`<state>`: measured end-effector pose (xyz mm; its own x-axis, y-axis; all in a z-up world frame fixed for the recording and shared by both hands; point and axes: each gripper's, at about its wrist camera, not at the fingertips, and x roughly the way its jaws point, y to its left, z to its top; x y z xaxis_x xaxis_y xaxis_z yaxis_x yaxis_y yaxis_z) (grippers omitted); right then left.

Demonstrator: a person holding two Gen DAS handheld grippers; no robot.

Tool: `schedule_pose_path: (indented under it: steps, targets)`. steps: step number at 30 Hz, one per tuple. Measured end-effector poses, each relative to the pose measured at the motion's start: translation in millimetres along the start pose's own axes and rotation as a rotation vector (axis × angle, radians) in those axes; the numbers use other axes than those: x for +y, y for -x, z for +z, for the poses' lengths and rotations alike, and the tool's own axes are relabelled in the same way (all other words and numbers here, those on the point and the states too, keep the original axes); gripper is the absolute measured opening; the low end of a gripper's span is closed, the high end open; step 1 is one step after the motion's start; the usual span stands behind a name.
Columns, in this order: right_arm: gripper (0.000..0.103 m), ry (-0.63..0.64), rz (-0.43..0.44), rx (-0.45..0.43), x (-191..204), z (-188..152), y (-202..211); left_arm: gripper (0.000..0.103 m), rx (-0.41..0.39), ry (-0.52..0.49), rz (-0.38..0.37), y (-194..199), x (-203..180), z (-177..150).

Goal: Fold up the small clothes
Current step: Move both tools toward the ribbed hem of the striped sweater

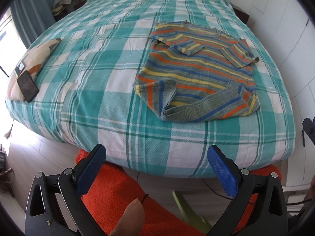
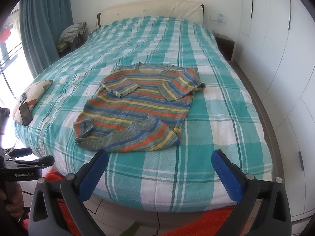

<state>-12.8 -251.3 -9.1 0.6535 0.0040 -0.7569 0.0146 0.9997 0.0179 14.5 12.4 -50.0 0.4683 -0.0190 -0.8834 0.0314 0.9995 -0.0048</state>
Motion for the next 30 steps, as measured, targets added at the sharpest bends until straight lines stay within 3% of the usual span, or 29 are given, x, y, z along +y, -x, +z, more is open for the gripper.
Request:
schedule_pose_path:
  steps: [2, 3, 6, 9, 15, 20, 22, 25, 30]
  targets:
    - [0.103, 0.001, -0.009, -0.022, -2.5, 2.8, 2.6, 0.103, -0.102, -0.003, 0.068, 9.0, 2.9, 5.2]
    - [0.103, 0.001, -0.018, -0.035, -4.2, 4.3, 3.9, 0.103, -0.106, -0.025, 0.097, 8.9, 2.7, 7.7]
    - [0.103, -0.003, -0.036, -0.062, -10.6, 9.9, 5.2, 0.103, -0.050, -0.102, 0.117, -0.2, 1.2, 13.3]
    - [0.103, -0.022, -0.020, -0.090, -16.0, 15.0, 7.2, 0.103, -0.028, -0.091, 0.092, -4.8, 3.2, 14.5]
    - [0.103, -0.008, 0.003, -0.160, -11.1, 14.4, 14.3, 0.103, -0.052, -0.100, 0.116, -6.5, 3.1, 18.5]
    - [0.103, 0.061, -0.029, -0.152, -1.6, 12.0, 8.7, 0.103, -0.057, -0.116, 0.110, -7.9, -1.4, 20.8]
    - [0.103, 0.070, 0.004, -0.164, -1.7, 10.8, 7.9, 0.103, -0.058, -0.128, 0.106, -9.7, 0.2, 20.3]
    - [0.103, 0.142, 0.204, -0.236, -2.5, 12.7, -4.4, 0.103, -0.068, -0.118, 0.104, -13.8, 9.8, 19.7]
    - [0.103, 0.260, 0.185, -0.005, -10.6, 34.3, -107.4, 0.102, -0.075, -0.070, 0.085, -18.3, 29.6, 17.3]
